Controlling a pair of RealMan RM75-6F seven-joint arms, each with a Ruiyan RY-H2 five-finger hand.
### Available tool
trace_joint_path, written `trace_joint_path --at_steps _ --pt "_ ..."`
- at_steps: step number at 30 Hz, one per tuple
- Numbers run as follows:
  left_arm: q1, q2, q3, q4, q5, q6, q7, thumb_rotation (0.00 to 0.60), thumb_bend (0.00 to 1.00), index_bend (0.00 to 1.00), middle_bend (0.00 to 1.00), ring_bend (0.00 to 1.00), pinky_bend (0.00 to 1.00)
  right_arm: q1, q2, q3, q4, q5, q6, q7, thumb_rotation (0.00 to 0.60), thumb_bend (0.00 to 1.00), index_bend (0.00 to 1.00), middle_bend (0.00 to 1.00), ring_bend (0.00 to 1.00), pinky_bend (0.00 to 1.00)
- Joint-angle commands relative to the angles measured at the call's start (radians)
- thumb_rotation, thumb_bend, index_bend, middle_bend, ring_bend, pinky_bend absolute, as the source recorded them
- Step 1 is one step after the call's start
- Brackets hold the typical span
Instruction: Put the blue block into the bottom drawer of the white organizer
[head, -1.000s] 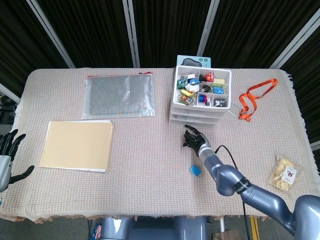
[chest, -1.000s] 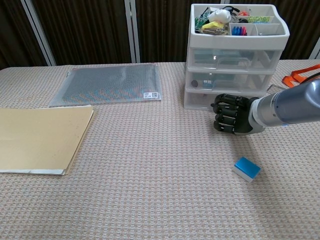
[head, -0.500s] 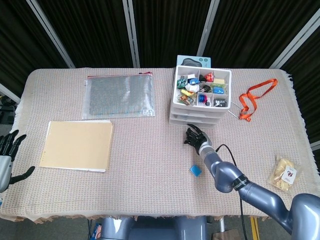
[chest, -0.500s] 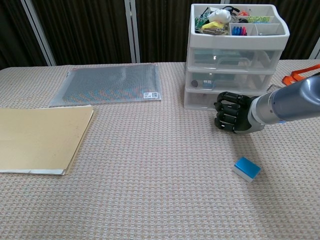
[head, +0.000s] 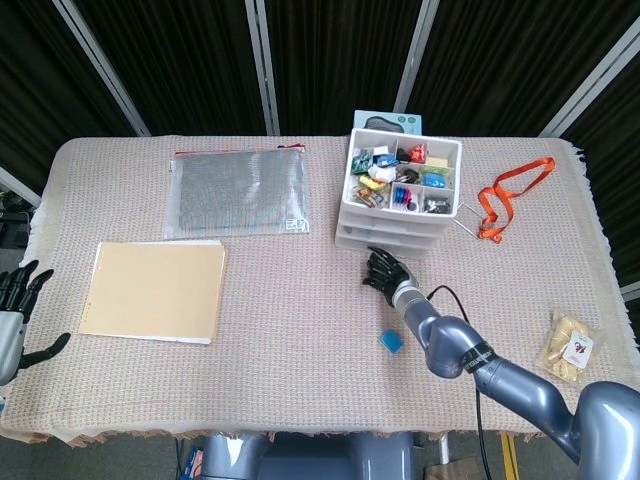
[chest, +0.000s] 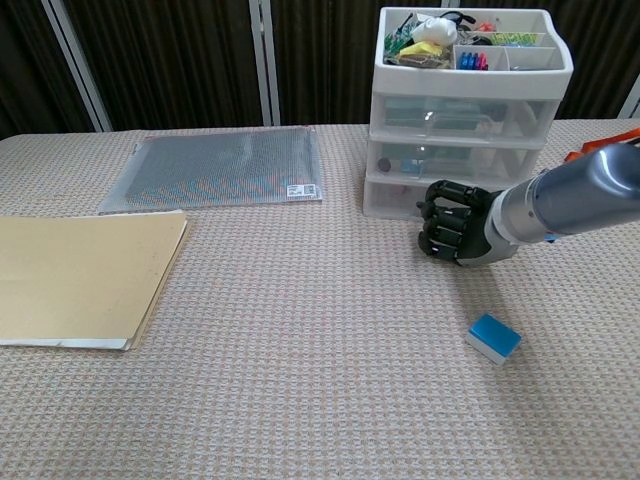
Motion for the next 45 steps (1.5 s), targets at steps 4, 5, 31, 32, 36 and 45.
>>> trace_joint_path --at_steps 4,5,31,32,36,45 --pt "0.001 0.001 0.003 -0.002 0.003 0.001 0.000 0.600 0.24 0.09 0.00 0.00 0.00 -0.010 0.014 -0.011 -0.022 0.013 -0.004 -0.009 0.600 0.50 0.39 0.77 0.77 0.68" --pt "0.001 0.001 0.003 -0.002 0.004 0.001 0.001 0.600 0.24 0.09 0.00 0.00 0.00 -0.014 0.018 -0.012 -0.029 0.013 -0.004 -0.008 0.600 0.50 0.39 0.77 0.77 0.68" --pt "0.005 -0.007 0.010 0.006 0.027 0.020 0.007 0.600 0.24 0.10 0.00 0.00 0.00 -0.152 0.113 -0.064 -0.315 -0.083 0.029 0.044 0.600 0.51 0.40 0.77 0.77 0.68" --pt "0.006 -0.008 0.010 0.006 0.028 0.021 0.007 0.600 0.24 0.10 0.00 0.00 0.00 -0.155 0.116 -0.065 -0.323 -0.087 0.030 0.046 0.600 0.51 0.40 0.77 0.77 0.68" --pt "0.006 -0.009 0.010 0.008 0.029 0.022 0.005 0.600 0.24 0.10 0.00 0.00 0.00 -0.171 0.129 -0.080 -0.366 -0.100 0.026 0.056 0.600 0.50 0.40 0.77 0.77 0.68" --pt "0.007 -0.011 0.010 0.009 0.032 0.028 0.006 0.600 0.24 0.10 0.00 0.00 0.00 -0.178 0.148 -0.137 -0.394 -0.113 -0.002 0.054 0.600 0.50 0.37 0.77 0.77 0.68"
